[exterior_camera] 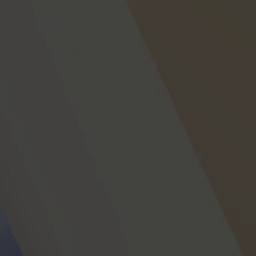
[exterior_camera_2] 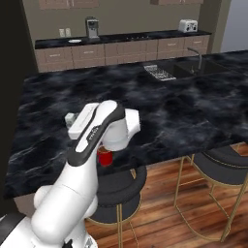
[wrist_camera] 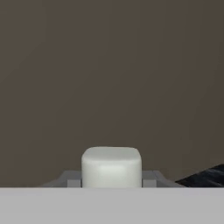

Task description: Pick up the marshmallow and place it in the cup of hot chocolate on the dining counter.

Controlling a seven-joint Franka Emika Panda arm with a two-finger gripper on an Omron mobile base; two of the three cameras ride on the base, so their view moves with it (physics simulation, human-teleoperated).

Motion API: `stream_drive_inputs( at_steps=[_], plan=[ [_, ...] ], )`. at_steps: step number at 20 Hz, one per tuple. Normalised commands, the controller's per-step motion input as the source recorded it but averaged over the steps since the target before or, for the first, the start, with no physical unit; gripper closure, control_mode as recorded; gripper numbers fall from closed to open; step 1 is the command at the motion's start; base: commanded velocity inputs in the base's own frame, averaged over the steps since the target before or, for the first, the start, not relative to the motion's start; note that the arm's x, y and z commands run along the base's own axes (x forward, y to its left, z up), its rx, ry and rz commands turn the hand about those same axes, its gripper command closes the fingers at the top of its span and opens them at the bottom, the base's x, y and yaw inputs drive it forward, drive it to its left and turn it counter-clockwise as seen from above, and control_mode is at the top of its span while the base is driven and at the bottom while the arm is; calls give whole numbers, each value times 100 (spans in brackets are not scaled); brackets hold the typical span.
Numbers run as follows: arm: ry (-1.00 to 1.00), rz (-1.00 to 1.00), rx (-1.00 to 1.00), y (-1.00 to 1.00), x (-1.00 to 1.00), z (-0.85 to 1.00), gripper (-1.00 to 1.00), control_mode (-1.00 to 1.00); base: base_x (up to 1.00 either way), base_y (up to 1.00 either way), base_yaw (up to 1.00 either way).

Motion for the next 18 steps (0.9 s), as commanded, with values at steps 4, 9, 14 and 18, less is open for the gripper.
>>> stream_drive_inputs(
  at_steps=[4, 9, 14, 18],
  plan=[
    [2, 26, 0, -17, 44, -63, 100, -100, 0, 0, 0],
    [10, 13, 0, -25, 55, -49, 100, -100, 0, 0, 0],
    [1, 0, 0, -23, 36, -35, 100, -100, 0, 0, 0],
    [0, 0, 0, -18, 8, -35, 100, -100, 0, 0, 0]
  ],
)
